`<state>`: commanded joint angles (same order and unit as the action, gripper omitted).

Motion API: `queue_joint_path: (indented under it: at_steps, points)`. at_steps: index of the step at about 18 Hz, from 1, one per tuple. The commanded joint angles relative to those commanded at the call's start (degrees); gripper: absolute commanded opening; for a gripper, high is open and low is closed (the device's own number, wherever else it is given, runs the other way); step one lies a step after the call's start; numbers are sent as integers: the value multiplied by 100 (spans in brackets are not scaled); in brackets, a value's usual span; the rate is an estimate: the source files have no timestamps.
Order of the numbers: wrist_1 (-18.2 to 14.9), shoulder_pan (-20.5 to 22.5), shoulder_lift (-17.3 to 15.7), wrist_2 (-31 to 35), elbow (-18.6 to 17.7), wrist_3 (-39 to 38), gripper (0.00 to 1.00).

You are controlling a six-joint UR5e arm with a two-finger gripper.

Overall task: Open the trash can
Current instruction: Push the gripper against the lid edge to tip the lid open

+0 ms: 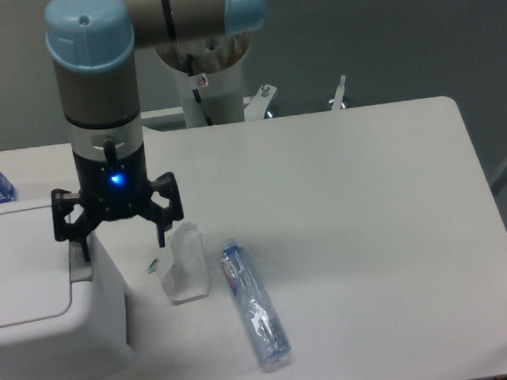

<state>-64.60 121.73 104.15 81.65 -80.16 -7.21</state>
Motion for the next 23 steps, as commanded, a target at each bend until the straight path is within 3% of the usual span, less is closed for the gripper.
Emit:
queue_joint_path:
  at_steps: [23]
  points:
    - [123,-18,79,9,9,0,100]
